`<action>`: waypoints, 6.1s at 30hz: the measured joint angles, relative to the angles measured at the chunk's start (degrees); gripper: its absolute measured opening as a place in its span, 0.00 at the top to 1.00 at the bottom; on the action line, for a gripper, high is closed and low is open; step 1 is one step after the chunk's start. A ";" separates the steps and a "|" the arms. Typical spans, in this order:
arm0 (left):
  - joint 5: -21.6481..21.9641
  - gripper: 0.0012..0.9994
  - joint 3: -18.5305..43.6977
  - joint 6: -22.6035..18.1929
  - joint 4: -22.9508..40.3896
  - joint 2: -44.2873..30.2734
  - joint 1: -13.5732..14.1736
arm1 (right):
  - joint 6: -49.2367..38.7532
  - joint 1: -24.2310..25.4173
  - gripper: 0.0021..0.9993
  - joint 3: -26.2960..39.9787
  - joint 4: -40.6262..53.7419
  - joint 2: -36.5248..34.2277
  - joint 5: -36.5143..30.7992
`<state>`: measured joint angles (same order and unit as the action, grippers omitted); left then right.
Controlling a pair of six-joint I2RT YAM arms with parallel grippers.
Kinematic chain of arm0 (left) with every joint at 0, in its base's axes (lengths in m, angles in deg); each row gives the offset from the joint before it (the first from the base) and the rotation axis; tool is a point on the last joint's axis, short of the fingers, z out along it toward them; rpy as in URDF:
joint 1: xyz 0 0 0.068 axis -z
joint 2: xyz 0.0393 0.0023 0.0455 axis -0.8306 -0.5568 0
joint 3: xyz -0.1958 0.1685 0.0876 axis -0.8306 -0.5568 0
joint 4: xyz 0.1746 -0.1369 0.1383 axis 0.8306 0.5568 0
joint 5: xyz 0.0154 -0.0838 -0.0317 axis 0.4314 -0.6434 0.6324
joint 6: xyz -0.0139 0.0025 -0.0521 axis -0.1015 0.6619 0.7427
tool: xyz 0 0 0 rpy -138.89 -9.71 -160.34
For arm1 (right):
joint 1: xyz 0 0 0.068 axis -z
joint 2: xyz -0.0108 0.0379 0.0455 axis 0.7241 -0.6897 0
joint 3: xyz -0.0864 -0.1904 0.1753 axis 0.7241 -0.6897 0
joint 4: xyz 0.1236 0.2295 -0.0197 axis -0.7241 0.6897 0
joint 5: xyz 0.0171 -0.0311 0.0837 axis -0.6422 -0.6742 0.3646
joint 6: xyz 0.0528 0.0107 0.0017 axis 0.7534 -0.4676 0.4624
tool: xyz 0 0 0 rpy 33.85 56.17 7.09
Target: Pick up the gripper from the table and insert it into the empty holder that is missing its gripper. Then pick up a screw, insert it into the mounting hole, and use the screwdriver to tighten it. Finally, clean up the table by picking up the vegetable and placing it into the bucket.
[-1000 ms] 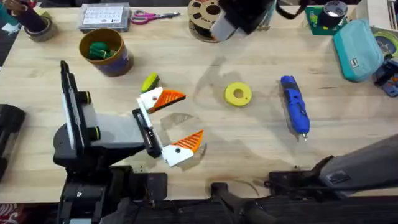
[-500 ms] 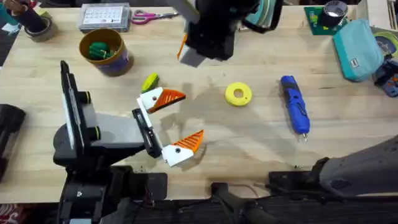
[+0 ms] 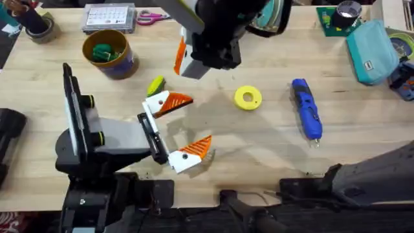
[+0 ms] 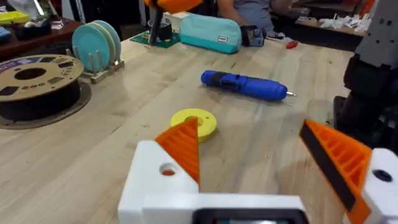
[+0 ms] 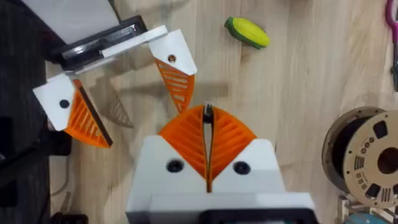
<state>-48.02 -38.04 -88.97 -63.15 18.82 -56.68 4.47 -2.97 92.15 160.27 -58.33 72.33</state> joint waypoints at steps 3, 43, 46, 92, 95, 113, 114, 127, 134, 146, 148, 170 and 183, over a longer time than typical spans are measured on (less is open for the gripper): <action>0.00 0.01 0.00 -0.02 0.00 0.00 0.00 | -0.06 -0.06 1.00 0.00 -0.02 0.00 0.02; 0.00 0.01 0.00 -0.01 0.00 0.00 0.00 | -0.21 -7.07 1.00 0.00 -1.46 -1.95 0.25; -0.01 0.01 0.00 0.00 0.00 0.00 0.00 | -0.21 -7.48 1.00 0.00 -1.46 -1.97 0.26; -0.01 0.01 0.00 0.00 0.00 0.00 0.00 | -0.21 -7.80 1.00 0.02 -0.55 -4.74 -0.46; -0.01 0.01 0.00 0.00 0.00 0.00 0.00 | -0.21 -7.80 1.00 0.02 -0.55 -5.28 -0.47; 0.00 0.01 0.00 0.00 0.00 0.00 0.00 | -0.19 -8.21 1.00 0.02 -1.18 -5.46 -0.48; 0.00 0.01 0.00 0.00 0.00 0.00 0.00 | -0.19 -8.30 1.00 0.02 -1.18 -5.46 -0.46; 0.00 0.01 0.00 0.00 0.00 0.00 0.00 | -0.19 -8.37 1.00 0.02 -1.18 -5.46 -0.48; 0.00 0.01 0.00 0.00 0.00 0.00 0.00 | -0.19 -8.37 1.00 0.02 -1.18 -5.47 -0.46; 0.00 0.01 0.00 0.00 0.00 0.00 0.00 | 0.05 -8.65 1.00 0.09 -1.22 -7.10 -2.49; 0.00 0.01 0.00 0.00 0.00 0.00 0.00 | 0.05 -8.85 1.00 0.09 -1.22 -7.13 -2.64; 0.00 0.01 0.00 0.00 0.00 0.00 0.00 | 0.05 -9.13 1.00 0.11 -1.51 -7.15 -2.86; 0.00 0.01 0.00 0.00 0.00 0.00 0.00 | 0.06 -9.13 1.00 0.11 -1.53 -7.19 -2.86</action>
<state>-48.02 -38.04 -88.96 -63.15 18.82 -56.68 4.53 -12.11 92.26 158.74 -65.52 69.46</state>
